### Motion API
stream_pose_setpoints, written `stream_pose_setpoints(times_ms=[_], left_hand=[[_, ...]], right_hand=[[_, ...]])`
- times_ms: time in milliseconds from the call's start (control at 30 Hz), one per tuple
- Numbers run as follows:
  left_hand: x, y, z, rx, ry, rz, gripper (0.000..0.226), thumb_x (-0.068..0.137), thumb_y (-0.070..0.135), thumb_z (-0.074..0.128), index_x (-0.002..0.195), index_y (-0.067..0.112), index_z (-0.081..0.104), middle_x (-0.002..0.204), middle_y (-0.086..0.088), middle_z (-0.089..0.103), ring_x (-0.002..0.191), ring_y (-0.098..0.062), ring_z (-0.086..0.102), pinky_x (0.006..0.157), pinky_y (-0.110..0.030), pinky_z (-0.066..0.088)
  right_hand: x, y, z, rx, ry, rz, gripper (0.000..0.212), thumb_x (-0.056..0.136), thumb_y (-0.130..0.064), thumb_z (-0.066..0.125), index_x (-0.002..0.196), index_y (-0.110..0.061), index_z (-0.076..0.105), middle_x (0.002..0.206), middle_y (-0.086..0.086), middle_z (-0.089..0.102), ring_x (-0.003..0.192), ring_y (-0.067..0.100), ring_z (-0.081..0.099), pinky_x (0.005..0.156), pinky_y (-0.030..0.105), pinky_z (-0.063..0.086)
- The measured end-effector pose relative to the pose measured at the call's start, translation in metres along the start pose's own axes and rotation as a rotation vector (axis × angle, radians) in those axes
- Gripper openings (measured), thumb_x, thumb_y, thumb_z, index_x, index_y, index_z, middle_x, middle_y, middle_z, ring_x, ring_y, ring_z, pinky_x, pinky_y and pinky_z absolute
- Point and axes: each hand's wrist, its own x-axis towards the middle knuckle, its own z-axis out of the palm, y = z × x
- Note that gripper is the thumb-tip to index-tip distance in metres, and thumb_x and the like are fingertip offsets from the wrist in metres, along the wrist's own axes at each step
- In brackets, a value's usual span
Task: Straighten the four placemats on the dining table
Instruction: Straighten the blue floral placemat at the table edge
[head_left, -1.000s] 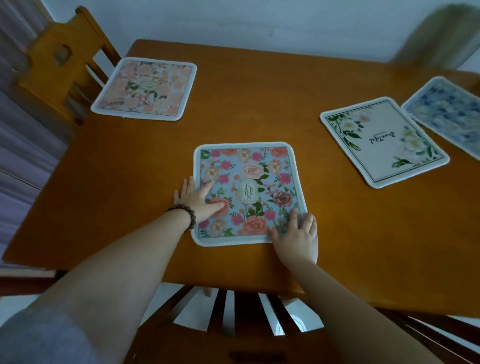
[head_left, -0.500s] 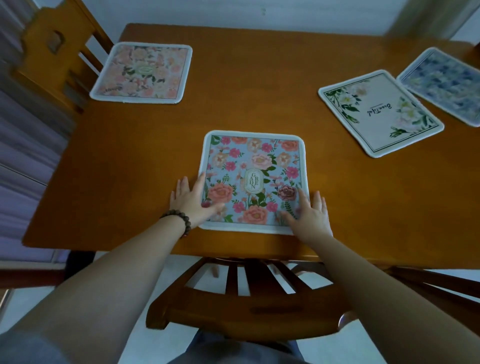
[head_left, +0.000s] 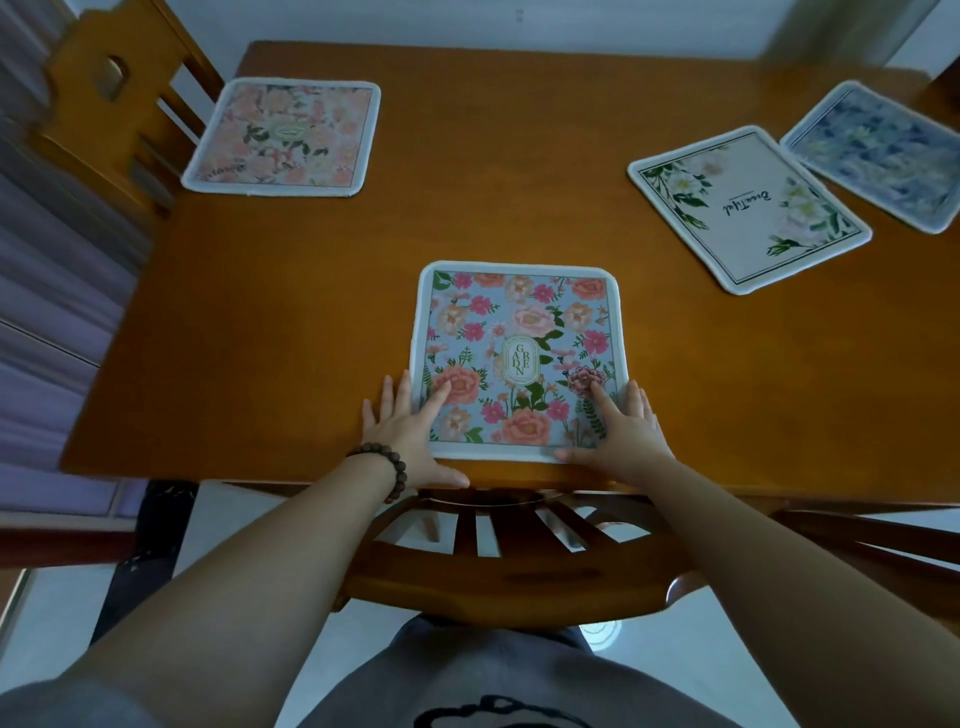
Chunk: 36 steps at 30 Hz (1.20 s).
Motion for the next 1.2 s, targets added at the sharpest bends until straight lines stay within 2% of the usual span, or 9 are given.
stream_pose_setpoints(times_ms=[100,233,500,633,833,967,1200], left_hand=[[-0.005,0.006,0.008,0.047,0.001,-0.014,0.14,0.045,0.086,0.066,0.141,0.044,-0.026,0.15,-0.015,-0.035,0.136,-0.034,-0.033,0.11,-0.058,-0.009],[-0.011,0.013,0.015,0.076,0.033,-0.038,0.139,0.048,0.082,0.068,0.142,0.04,-0.027,0.15,-0.022,-0.032,0.137,-0.036,-0.03,0.111,-0.057,-0.007],[-0.017,0.017,0.016,0.101,0.101,-0.051,0.129,0.058,0.077,0.068,0.148,0.035,-0.014,0.154,-0.024,-0.018,0.142,-0.037,-0.015,0.113,-0.052,0.002],[-0.022,0.016,0.014,0.127,0.14,-0.053,0.128,0.057,0.08,0.065,0.148,0.033,-0.01,0.155,-0.024,-0.01,0.143,-0.038,-0.006,0.114,-0.049,0.007],[-0.02,0.013,0.014,0.104,0.109,-0.059,0.135,0.055,0.08,0.067,0.139,0.042,-0.032,0.153,-0.024,-0.023,0.14,-0.041,-0.02,0.111,-0.057,0.0],[-0.018,0.01,0.015,0.103,0.085,-0.067,0.128,0.056,0.081,0.065,0.144,0.043,-0.02,0.154,-0.02,-0.022,0.141,-0.04,-0.018,0.111,-0.058,0.001],[-0.021,0.014,0.012,0.135,0.094,-0.077,0.127,0.056,0.081,0.064,0.146,0.041,-0.016,0.155,-0.021,-0.016,0.142,-0.04,-0.012,0.113,-0.058,0.005]], right_hand=[[-0.009,0.0,0.007,-0.094,-0.042,-0.015,0.136,0.05,-0.079,0.069,0.147,-0.039,-0.017,0.152,0.015,-0.032,0.14,0.032,-0.026,0.113,0.047,-0.006],[-0.015,-0.003,0.016,-0.172,-0.025,-0.019,0.14,0.053,-0.07,0.077,0.146,-0.035,-0.022,0.15,0.021,-0.033,0.139,0.035,-0.028,0.113,0.048,-0.006],[-0.019,-0.003,0.021,-0.149,0.035,-0.037,0.126,0.064,-0.057,0.079,0.148,-0.036,-0.012,0.153,0.022,-0.024,0.141,0.037,-0.021,0.115,0.05,-0.002],[-0.022,-0.002,0.021,-0.152,0.065,-0.04,0.124,0.064,-0.059,0.078,0.148,-0.036,-0.011,0.155,0.021,-0.02,0.143,0.036,-0.018,0.116,0.049,0.0],[-0.02,-0.004,0.022,-0.179,0.052,-0.014,0.131,0.062,-0.065,0.076,0.147,-0.034,-0.02,0.152,0.025,-0.025,0.141,0.041,-0.02,0.116,0.051,-0.002],[-0.019,-0.005,0.023,-0.199,0.058,-0.031,0.128,0.062,-0.066,0.075,0.148,-0.036,-0.015,0.152,0.026,-0.022,0.14,0.043,-0.019,0.116,0.052,-0.002],[-0.019,-0.005,0.021,-0.227,0.059,-0.046,0.126,0.062,-0.067,0.074,0.147,-0.04,-0.014,0.153,0.025,-0.019,0.141,0.045,-0.015,0.116,0.054,0.004]])
